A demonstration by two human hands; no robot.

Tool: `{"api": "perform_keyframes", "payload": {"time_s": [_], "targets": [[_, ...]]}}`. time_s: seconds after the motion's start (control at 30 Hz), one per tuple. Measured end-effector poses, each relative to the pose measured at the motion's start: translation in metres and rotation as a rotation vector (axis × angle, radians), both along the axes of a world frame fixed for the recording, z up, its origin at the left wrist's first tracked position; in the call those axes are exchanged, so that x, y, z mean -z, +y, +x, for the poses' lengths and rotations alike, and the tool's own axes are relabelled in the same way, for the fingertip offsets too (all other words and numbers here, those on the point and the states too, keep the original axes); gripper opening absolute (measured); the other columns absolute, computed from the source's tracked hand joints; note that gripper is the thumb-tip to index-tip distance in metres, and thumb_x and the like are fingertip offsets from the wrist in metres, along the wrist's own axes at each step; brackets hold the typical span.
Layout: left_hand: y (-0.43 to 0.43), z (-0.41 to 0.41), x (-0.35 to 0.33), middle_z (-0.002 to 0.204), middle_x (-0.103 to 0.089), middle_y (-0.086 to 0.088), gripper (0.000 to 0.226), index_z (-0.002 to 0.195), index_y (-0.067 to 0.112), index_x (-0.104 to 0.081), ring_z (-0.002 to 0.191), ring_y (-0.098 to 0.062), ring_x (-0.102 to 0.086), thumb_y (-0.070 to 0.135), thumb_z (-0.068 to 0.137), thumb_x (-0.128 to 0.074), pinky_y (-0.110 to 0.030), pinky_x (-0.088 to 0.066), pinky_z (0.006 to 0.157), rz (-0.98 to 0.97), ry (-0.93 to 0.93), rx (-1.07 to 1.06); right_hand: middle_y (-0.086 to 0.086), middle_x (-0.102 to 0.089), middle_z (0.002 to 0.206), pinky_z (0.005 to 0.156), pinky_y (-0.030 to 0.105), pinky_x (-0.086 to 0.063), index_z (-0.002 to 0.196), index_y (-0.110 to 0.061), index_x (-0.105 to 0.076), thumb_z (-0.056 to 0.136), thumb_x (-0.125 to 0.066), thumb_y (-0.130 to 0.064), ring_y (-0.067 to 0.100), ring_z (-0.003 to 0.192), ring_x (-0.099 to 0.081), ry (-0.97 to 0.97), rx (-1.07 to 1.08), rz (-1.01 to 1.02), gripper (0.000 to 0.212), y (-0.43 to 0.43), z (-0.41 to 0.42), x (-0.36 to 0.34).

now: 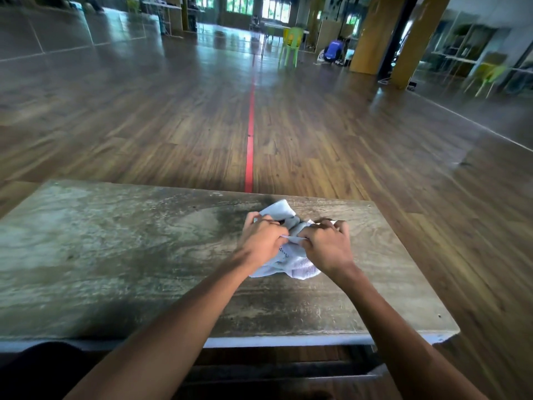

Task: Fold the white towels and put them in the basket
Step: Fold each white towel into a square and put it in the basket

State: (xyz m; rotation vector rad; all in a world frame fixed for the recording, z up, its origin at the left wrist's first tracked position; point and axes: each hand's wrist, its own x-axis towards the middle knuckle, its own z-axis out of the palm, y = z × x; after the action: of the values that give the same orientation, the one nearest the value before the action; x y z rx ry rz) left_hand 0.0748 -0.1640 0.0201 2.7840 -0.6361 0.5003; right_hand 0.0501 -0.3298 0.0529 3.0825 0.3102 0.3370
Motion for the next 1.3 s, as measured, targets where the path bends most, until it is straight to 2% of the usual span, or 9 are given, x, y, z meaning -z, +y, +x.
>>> {"api": "perform_keyframes", "payload": {"time_s": [0.13, 0.33, 0.47, 0.6, 0.87, 0.97, 1.1, 1.2, 1.3], "targets": [[0.025, -0.004, -0.023, 0.087, -0.057, 0.010, 0.015, 0.089, 0.026, -0.067, 0.107, -0.014, -0.049, 0.033, 0.089, -0.053, -0.033, -0.011, 0.098, 0.113, 0.041, 0.039, -0.010, -0.067, 0.103, 0.089, 0.032, -0.011, 0.105, -0.032, -0.062, 0.092, -0.039, -0.033, 0.010, 0.115, -0.045, -0.004, -0.055, -0.183, 0.027, -0.001, -0.011, -0.030], [0.093, -0.016, -0.092, 0.090, -0.057, 0.003, 0.005, 0.089, 0.028, -0.066, 0.109, -0.015, -0.052, 0.027, 0.086, -0.061, -0.043, 0.001, 0.107, 0.282, 0.135, -0.084, -0.015, -0.066, 0.092, 0.091, 0.032, -0.012, 0.096, -0.037, -0.063, 0.093, -0.048, -0.029, 0.007, 0.116, -0.046, -0.037, -0.066, -0.055, 0.017, -0.017, -0.029, -0.102], [0.123, -0.031, -0.147, 0.084, -0.047, 0.006, 0.013, 0.092, 0.029, -0.065, 0.116, -0.017, -0.043, 0.026, 0.088, -0.053, -0.040, 0.000, 0.099, 0.349, 0.006, -0.126, -0.017, -0.068, 0.086, 0.080, 0.027, -0.010, 0.082, -0.042, -0.055, 0.090, -0.050, -0.028, 0.004, 0.106, -0.052, -0.102, -0.091, -0.020, 0.018, -0.008, -0.032, -0.144], [0.141, -0.049, -0.209, 0.085, -0.045, 0.008, 0.024, 0.096, 0.030, -0.066, 0.118, -0.017, -0.039, 0.017, 0.086, -0.047, -0.041, -0.005, 0.098, 0.400, -0.093, -0.212, -0.021, -0.060, 0.078, 0.091, 0.029, -0.010, 0.090, -0.039, -0.061, 0.093, -0.051, -0.029, 0.005, 0.121, -0.041, -0.153, -0.106, 0.020, 0.015, 0.007, -0.033, -0.192], [0.180, -0.074, -0.301, 0.097, -0.067, 0.011, 0.027, 0.102, 0.029, -0.065, 0.109, -0.005, -0.049, 0.023, 0.090, -0.042, -0.038, -0.005, 0.092, 0.410, -0.223, -0.270, -0.014, -0.065, 0.078, 0.077, 0.031, -0.013, 0.088, -0.037, -0.058, 0.098, -0.046, -0.026, 0.007, 0.090, -0.046, -0.278, -0.143, 0.036, 0.020, 0.030, -0.034, -0.283], [0.187, -0.078, -0.334, 0.091, -0.068, 0.010, 0.026, 0.101, 0.025, -0.064, 0.100, -0.009, -0.052, 0.028, 0.094, -0.039, -0.035, -0.013, 0.089, 0.350, -0.243, -0.234, -0.012, -0.065, 0.071, 0.079, 0.032, -0.016, 0.089, -0.033, -0.061, 0.099, -0.045, -0.026, 0.008, 0.080, -0.054, -0.290, -0.155, 0.088, 0.020, 0.031, -0.037, -0.318], [0.192, -0.082, -0.380, 0.100, -0.063, 0.007, 0.024, 0.106, 0.026, -0.059, 0.102, -0.012, -0.046, 0.033, 0.098, -0.037, -0.037, -0.017, 0.093, 0.488, -0.257, -0.185, -0.016, -0.059, 0.067, 0.086, 0.034, -0.018, 0.081, -0.031, -0.060, 0.098, -0.047, -0.025, 0.011, 0.082, -0.055, -0.346, -0.192, 0.101, 0.022, 0.031, -0.047, -0.363], [0.189, -0.086, -0.402, 0.094, -0.060, 0.004, 0.022, 0.094, 0.023, -0.058, 0.098, -0.014, -0.044, 0.031, 0.099, -0.038, -0.038, -0.020, 0.095, 0.595, -0.252, -0.160, -0.012, -0.065, 0.074, 0.076, 0.034, -0.014, 0.075, -0.028, -0.057, 0.097, -0.048, -0.025, 0.012, 0.081, -0.055, -0.413, -0.196, 0.082, 0.024, 0.029, -0.054, -0.393], [0.185, -0.091, -0.417, 0.087, -0.057, 0.003, 0.025, 0.081, 0.022, -0.052, 0.094, -0.014, -0.042, 0.032, 0.099, -0.038, -0.037, -0.019, 0.092, 0.607, -0.266, -0.162, -0.013, -0.057, 0.067, 0.082, 0.035, -0.017, 0.077, -0.029, -0.056, 0.097, -0.048, -0.023, 0.009, 0.079, -0.051, -0.437, -0.189, 0.052, 0.023, 0.030, -0.062, -0.413]]}}
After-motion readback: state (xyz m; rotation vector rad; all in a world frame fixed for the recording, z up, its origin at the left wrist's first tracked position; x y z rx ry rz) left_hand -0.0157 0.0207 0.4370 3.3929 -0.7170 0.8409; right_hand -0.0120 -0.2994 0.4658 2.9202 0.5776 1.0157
